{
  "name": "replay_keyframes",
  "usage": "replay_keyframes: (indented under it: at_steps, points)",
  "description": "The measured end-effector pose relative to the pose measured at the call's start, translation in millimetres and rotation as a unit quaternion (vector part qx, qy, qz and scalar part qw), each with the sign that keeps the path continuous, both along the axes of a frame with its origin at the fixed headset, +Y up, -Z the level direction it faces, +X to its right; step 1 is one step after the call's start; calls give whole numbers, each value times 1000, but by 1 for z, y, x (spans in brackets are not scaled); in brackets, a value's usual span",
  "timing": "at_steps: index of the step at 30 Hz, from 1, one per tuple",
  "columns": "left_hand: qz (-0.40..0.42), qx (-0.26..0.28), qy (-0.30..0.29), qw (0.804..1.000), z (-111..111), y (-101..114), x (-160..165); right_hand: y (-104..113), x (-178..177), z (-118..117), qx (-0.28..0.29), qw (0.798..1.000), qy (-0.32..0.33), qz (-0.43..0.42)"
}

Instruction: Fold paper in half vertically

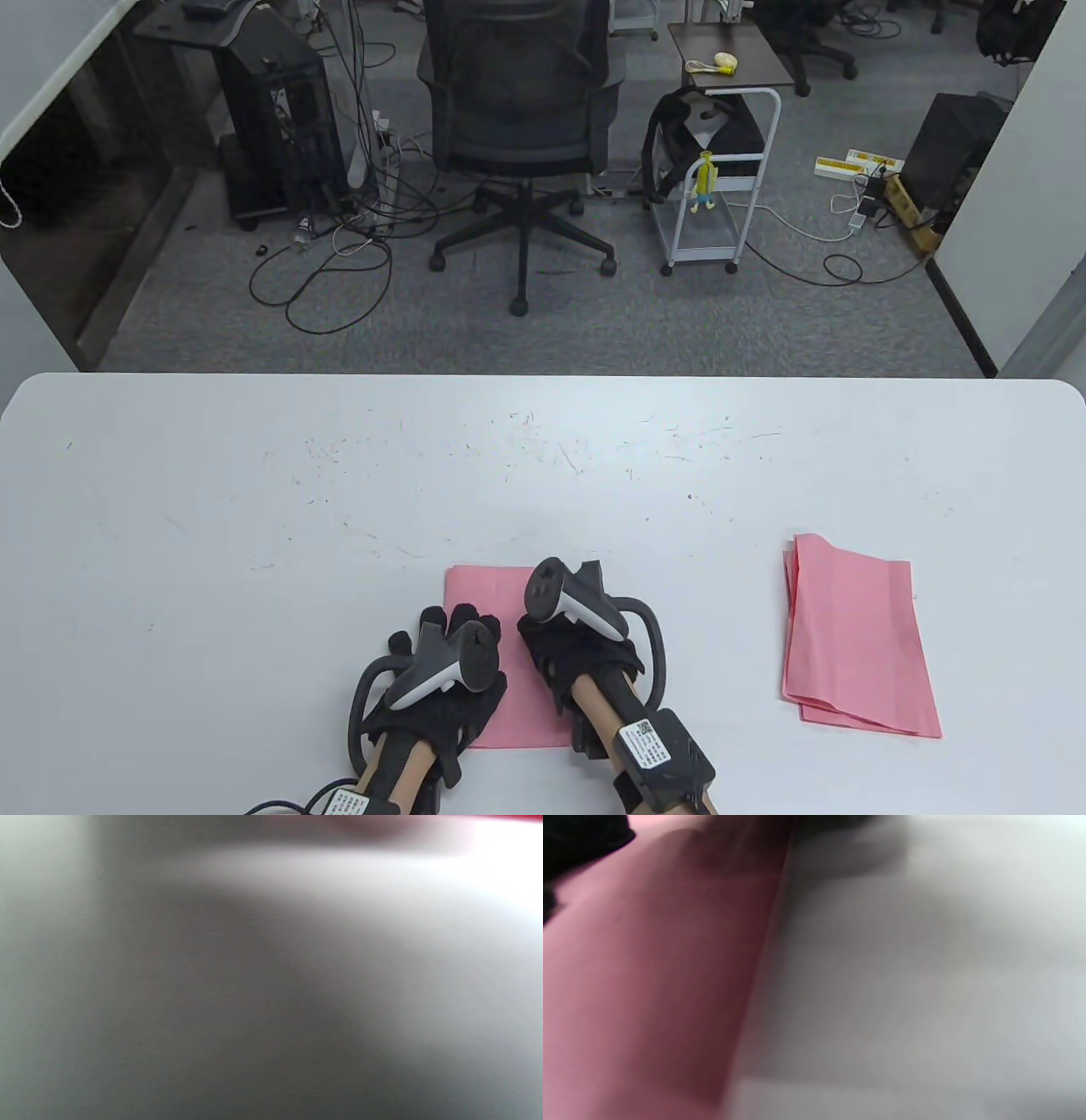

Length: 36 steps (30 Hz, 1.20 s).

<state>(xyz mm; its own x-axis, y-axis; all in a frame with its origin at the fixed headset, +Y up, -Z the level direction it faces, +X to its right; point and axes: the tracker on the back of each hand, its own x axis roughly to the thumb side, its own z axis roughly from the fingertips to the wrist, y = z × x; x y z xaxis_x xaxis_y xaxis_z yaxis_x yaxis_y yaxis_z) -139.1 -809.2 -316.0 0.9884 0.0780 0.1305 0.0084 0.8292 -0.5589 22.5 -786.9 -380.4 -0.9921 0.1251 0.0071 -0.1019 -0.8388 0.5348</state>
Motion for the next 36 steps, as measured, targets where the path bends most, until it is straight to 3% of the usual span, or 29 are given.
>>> replay_keyframes:
  at_steps: [15, 18, 20, 23, 29, 36]
  points:
    - [2, -2, 3, 1000, 0, 0, -1, -5, -3, -4, 21, 999, 6, 25]
    - [1, -3, 3, 1000, 0, 0, 0, -4, 2, -6, -4, 1000, 5, -6]
    - [1, -3, 3, 1000, 0, 0, 0, -3, 11, -5, -51, 994, 6, -92]
    - [2, -4, 4, 1000, 0, 0, 0, 6, 17, 7, -21, 990, 10, -139]
    - [3, -4, 4, 1000, 0, 1, 0, 24, 16, 42, 14, 994, 66, -86]
    - [3, -4, 3, 1000, 0, 1, 0, 8, 9, 62, 41, 994, 97, -12]
